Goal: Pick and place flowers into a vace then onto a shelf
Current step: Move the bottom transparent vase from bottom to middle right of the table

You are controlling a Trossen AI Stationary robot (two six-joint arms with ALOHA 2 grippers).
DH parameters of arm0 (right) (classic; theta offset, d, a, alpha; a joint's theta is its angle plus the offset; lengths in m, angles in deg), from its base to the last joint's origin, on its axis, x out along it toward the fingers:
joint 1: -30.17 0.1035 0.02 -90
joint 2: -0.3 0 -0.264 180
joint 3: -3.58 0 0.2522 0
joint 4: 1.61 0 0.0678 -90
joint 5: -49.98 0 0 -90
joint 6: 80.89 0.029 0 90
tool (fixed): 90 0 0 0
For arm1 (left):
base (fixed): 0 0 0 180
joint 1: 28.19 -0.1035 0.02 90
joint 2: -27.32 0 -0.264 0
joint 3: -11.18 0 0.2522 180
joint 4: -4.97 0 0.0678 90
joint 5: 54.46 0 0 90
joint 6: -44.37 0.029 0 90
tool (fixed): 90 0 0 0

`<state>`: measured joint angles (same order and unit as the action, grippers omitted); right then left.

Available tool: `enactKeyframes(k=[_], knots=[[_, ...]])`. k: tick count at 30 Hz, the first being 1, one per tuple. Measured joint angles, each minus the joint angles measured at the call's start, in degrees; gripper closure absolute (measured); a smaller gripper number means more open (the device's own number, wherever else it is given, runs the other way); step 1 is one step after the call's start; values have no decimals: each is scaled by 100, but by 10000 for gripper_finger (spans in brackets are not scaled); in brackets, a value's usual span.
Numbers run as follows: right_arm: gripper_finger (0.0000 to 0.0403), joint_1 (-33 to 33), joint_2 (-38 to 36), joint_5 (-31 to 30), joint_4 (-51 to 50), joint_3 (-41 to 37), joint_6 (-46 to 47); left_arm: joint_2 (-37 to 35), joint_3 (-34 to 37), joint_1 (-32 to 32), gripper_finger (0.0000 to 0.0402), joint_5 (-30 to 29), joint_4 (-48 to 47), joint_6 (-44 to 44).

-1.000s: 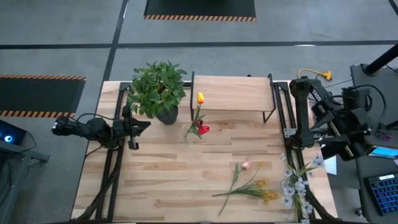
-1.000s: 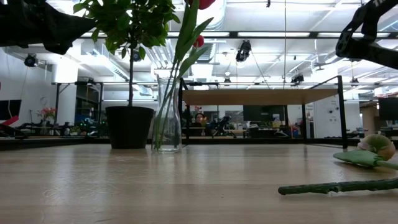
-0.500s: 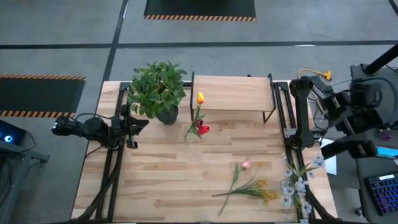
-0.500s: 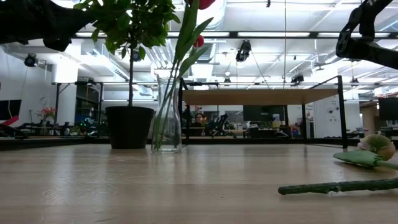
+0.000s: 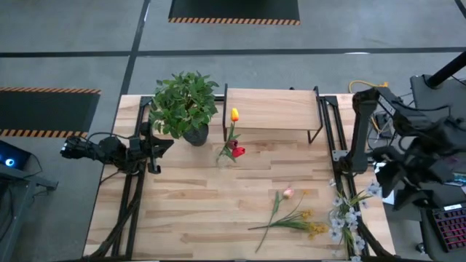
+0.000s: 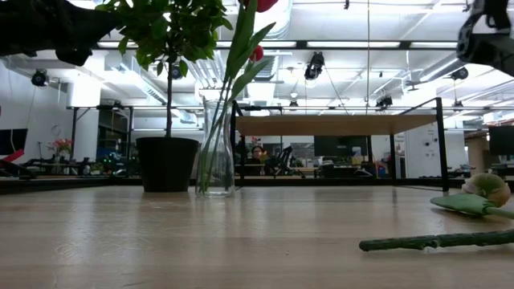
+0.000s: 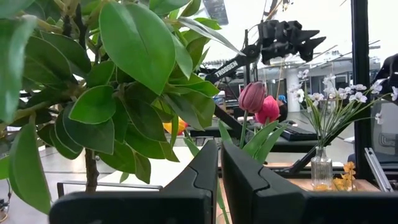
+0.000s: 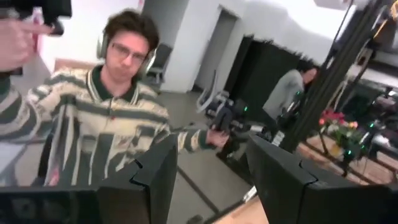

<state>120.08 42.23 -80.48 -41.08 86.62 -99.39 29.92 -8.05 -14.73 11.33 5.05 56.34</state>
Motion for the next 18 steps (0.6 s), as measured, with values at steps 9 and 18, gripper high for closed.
enactKeyframes(k=[9, 18], knots=[[220, -2762, 147, 1754, -412, -9, 1032, -1, 0, 1, 397, -1, -6, -2], [220, -5581, 410, 2682, -991, 219, 2453, 0, 0, 1, 397, -2, -9, -4]])
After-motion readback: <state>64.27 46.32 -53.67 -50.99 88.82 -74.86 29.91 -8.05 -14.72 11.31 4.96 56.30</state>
